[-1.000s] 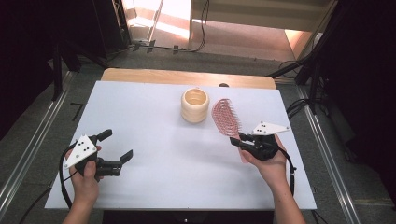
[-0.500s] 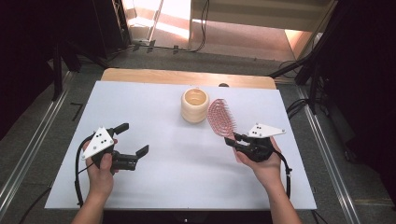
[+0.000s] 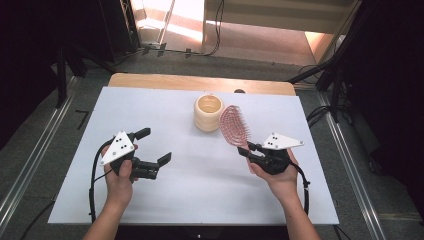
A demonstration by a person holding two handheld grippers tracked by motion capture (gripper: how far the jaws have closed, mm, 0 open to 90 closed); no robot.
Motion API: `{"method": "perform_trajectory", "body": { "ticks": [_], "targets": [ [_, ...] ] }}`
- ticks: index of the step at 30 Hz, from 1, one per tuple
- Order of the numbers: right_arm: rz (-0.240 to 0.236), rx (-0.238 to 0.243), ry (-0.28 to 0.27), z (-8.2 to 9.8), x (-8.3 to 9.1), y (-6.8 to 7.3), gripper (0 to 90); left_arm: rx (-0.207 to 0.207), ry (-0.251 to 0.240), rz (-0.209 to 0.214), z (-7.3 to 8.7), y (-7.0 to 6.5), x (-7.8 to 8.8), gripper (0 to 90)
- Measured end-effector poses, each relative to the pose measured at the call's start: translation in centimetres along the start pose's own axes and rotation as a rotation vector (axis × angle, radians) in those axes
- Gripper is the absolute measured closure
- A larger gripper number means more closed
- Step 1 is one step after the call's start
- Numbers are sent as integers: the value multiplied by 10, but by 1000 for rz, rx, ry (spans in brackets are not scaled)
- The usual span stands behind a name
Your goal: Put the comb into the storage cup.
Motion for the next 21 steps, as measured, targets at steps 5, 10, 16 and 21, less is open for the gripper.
{"method": "perform_trajectory", "body": {
  "ticks": [5,10,16,21],
  "targets": [
    [-3,8,-10,-1,-2,3,680,-4,3,24,-3,-6,-9,0],
    [9,19,-21,-2,-2,5,680,-6,3,38,-6,-11,-16,0],
    [12,26,-32,-3,-3,9,680,5,-4,59,-9,-15,-22,0],
    [11,37,-36,-4,-6,13,680,6,1,71,-10,-20,-28,0]
  ]
}}
Point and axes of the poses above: each handheld gripper's, and its own axes: x roughly backward along the jaws, z roughly out of its underside, y roughly to its left, the point moved 1 cm from there along -x, roughly forward along the jaws, and after that the axes turned 12 degrees about x, right-handed, at the moved point
